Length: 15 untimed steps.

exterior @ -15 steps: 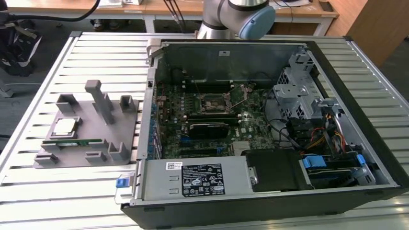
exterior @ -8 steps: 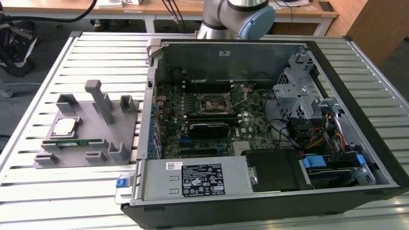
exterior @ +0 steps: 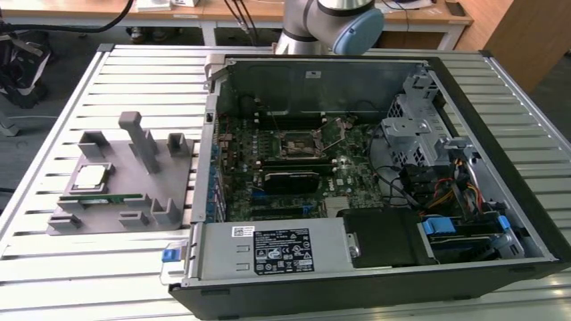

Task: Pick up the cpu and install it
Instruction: 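Pick up the cpu and move it towards the insertion slot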

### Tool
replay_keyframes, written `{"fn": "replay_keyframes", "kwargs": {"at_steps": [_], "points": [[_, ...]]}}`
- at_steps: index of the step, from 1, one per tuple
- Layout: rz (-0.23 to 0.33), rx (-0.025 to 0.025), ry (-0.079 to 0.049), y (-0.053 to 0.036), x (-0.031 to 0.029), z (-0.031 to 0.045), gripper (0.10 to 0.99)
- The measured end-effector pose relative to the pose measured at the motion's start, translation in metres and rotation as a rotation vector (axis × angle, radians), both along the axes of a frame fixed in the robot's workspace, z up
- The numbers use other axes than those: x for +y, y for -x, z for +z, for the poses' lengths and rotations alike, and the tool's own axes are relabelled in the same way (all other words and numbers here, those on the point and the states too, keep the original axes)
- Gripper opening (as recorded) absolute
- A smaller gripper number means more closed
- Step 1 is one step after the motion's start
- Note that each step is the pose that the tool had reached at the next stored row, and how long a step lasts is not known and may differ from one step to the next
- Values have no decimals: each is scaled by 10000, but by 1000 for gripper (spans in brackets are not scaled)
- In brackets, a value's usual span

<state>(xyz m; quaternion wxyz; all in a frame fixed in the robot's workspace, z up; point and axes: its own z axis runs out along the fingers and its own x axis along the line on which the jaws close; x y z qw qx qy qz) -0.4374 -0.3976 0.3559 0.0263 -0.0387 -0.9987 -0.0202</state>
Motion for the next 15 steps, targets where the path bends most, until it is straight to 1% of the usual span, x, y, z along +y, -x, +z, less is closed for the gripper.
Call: {"fn": "replay_keyframes", "kwargs": {"at_steps": [4,10,12,15], "points": [[0,6,1,4,0,-20,106],[0,7,34,4,0,-89,106],[0,-14,39,4,0,-110,106],[-1,-19,27,5,-1,-137,106]]}}
